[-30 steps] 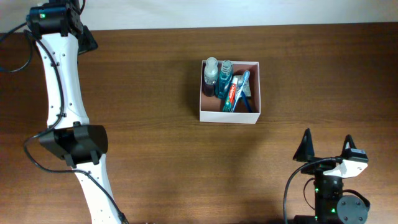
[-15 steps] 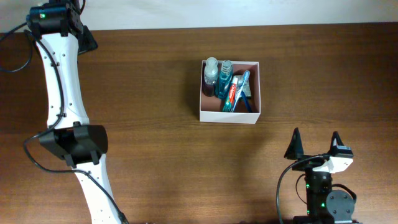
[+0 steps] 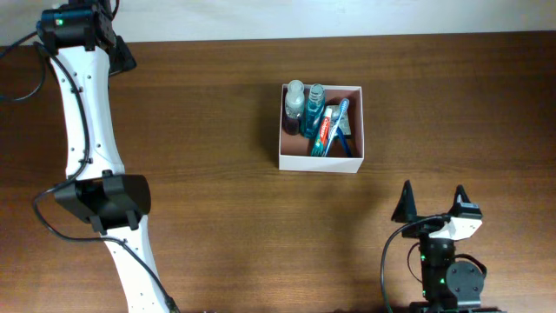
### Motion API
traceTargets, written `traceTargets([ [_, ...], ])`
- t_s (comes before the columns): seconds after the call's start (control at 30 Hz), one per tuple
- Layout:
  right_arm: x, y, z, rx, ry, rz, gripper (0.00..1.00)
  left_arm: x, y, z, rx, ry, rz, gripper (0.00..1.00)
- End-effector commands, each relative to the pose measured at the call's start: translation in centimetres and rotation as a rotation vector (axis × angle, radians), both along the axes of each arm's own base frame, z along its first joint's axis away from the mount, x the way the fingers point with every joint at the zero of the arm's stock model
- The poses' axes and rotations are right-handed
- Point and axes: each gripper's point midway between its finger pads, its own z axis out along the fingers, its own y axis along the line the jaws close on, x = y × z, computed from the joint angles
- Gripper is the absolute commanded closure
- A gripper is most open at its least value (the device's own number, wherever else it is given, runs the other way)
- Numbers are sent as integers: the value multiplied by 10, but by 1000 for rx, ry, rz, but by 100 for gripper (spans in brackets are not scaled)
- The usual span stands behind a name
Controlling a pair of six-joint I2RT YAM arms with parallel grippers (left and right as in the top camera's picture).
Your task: Pack container
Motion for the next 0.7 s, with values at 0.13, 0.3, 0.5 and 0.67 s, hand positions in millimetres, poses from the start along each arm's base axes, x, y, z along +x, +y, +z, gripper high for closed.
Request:
traceTargets([
  [0.13, -1, 2, -23, -3, 88, 9, 1, 0, 1, -5, -8, 5, 11, 1],
  [0.3, -1, 2, -23, -3, 87, 8, 1, 0, 1, -5, -8, 5, 11, 1],
  [0.5, -1, 2, -23, -3, 88, 8, 1, 0, 1, -5, -8, 5, 11, 0],
  [0.67, -1, 2, -23, -3, 88, 8, 1, 0, 1, -5, -8, 5, 11, 1],
])
